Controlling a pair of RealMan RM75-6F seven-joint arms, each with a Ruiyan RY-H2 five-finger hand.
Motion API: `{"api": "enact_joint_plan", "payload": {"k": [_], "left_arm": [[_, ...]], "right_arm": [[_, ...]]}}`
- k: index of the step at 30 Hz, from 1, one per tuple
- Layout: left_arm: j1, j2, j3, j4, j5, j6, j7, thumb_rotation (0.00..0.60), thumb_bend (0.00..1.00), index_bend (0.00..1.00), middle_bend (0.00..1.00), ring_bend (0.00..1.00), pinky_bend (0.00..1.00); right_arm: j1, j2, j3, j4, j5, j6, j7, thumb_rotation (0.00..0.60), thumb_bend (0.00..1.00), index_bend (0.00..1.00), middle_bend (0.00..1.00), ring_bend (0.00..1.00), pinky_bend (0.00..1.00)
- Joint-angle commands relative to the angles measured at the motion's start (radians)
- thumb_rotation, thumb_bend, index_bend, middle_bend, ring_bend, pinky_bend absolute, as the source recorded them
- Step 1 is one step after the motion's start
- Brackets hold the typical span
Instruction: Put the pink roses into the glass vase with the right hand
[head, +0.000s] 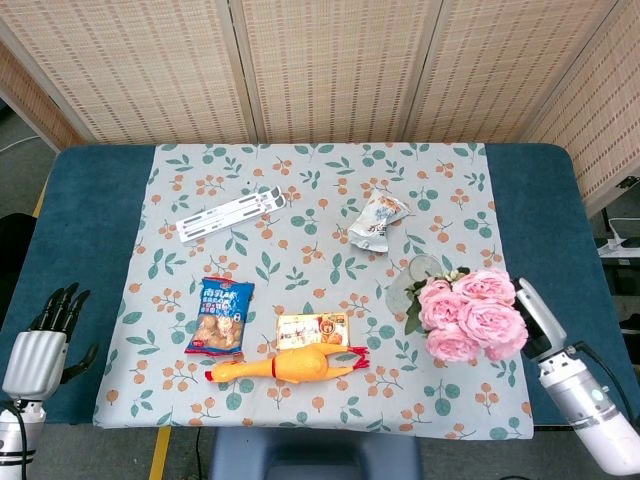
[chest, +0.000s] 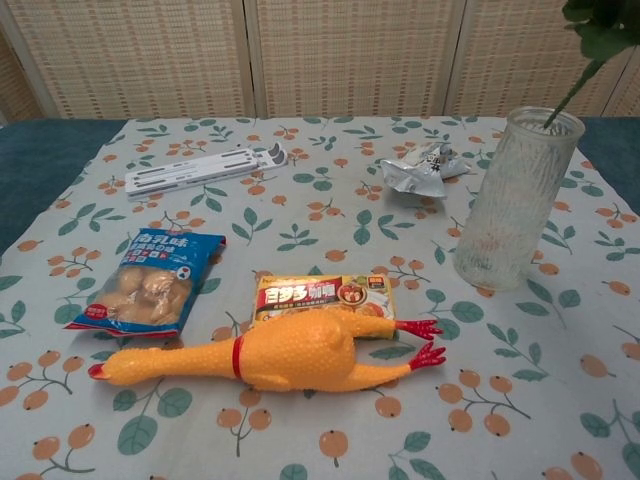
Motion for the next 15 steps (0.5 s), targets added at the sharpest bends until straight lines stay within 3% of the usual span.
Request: {"api": "enact_joint_plan", "payload": {"k": [1, 15], "left_arm": [[0.000, 0.000, 0.000, 0.000, 0.000, 0.000, -0.001, 0.600, 0.34, 0.07, 0.00, 0.02, 0.35], [-0.002, -0.002, 0.003, 0.001, 0.001, -0.006, 0.008, 0.600, 0.33, 0.07, 0.00, 0.02, 0.35]], "right_arm": [[0.003, -0.009, -0.001, 0.013, 0.008, -0.005, 0.005, 0.600, 0.61, 0.89, 0.75, 0.78, 1.00], [0.051, -0.075, 0.029, 0.106, 0.102, -0.086, 0.064, 0.600, 0.61, 0.89, 0.75, 0.78, 1.00]]}}
